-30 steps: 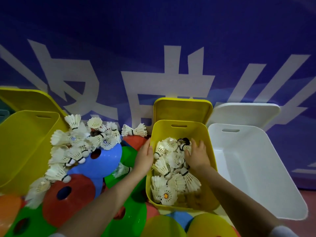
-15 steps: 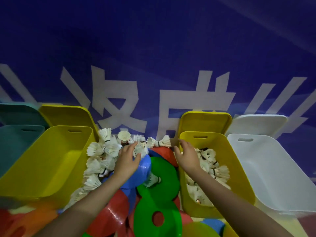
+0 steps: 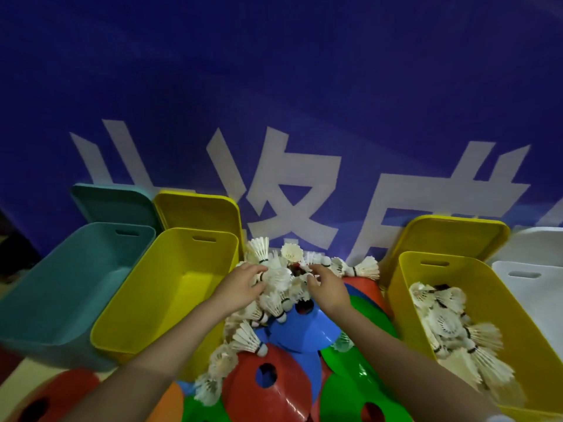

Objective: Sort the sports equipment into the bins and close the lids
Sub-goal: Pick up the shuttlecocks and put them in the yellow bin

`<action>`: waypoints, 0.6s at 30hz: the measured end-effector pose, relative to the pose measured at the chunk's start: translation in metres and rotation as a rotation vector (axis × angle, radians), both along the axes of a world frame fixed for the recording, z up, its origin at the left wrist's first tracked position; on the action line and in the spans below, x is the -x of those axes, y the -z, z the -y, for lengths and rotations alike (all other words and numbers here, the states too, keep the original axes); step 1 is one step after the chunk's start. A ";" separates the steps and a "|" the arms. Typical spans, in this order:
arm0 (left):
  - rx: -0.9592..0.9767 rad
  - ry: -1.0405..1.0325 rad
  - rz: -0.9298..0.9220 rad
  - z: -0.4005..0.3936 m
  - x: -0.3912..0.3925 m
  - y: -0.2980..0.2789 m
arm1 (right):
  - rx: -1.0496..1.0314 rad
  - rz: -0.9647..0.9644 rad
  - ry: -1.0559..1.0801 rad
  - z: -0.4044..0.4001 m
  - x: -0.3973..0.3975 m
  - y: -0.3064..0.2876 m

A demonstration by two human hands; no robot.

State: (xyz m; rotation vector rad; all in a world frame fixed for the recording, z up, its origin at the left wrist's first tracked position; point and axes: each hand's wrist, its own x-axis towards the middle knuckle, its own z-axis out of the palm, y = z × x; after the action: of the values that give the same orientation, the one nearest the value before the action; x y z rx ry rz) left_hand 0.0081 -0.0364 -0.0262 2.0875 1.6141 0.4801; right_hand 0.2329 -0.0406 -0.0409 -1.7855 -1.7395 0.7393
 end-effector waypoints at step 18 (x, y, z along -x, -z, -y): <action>-0.084 0.248 -0.081 -0.050 -0.028 0.023 | 0.193 0.486 0.065 0.004 -0.007 0.053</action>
State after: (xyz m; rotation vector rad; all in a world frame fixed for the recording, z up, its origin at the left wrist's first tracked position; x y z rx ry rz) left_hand 0.0362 0.0134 -0.0490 2.3578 1.3716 0.3884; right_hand 0.2395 -0.0449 -0.0936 -2.2885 -1.9477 0.4832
